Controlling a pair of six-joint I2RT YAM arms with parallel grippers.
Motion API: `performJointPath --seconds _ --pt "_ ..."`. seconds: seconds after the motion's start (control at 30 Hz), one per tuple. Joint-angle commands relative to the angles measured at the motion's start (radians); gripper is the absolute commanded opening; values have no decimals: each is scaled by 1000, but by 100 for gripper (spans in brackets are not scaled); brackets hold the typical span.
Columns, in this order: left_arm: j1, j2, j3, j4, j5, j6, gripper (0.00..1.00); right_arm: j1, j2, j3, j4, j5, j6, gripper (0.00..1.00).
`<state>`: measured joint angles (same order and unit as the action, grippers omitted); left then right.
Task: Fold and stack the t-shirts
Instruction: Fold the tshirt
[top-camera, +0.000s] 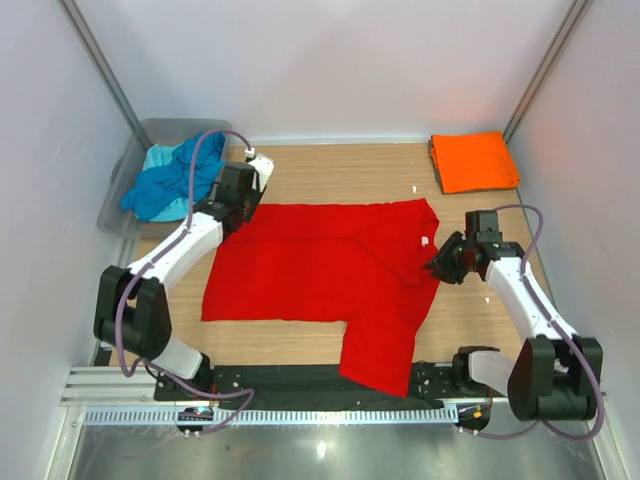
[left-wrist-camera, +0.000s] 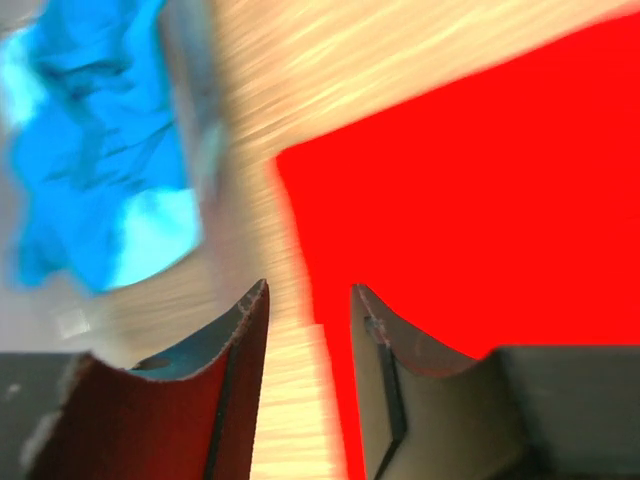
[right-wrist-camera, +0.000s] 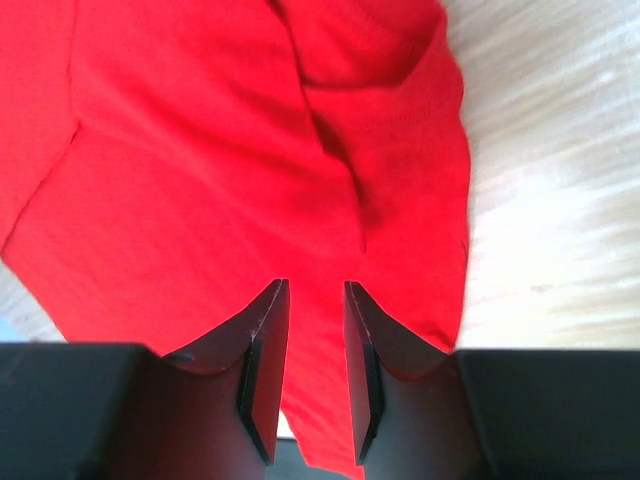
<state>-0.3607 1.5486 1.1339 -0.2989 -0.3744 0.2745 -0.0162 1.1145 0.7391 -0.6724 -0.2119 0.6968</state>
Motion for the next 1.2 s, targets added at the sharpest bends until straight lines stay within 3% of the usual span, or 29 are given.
performJointPath --seconds 0.0,0.17,0.43,0.6,0.87,1.03,1.17 --pt "-6 -79 52 -60 286 -265 40 -2 101 33 102 49 46 34" --pt "-23 -137 -22 4 551 -486 41 -2 254 46 203 127 35 30" --pt "-67 -162 -118 35 560 -647 43 -7 363 71 185 359 -17 26" --pt "-67 -139 -105 23 463 -731 44 -63 395 83 163 428 -46 25" --pt "-66 23 52 0 461 -801 44 -137 413 222 96 421 -115 25" --pt "-23 194 231 -71 382 -742 44 -133 380 373 66 345 -175 34" --pt "15 317 314 -126 319 -721 43 -119 461 480 160 329 -272 38"
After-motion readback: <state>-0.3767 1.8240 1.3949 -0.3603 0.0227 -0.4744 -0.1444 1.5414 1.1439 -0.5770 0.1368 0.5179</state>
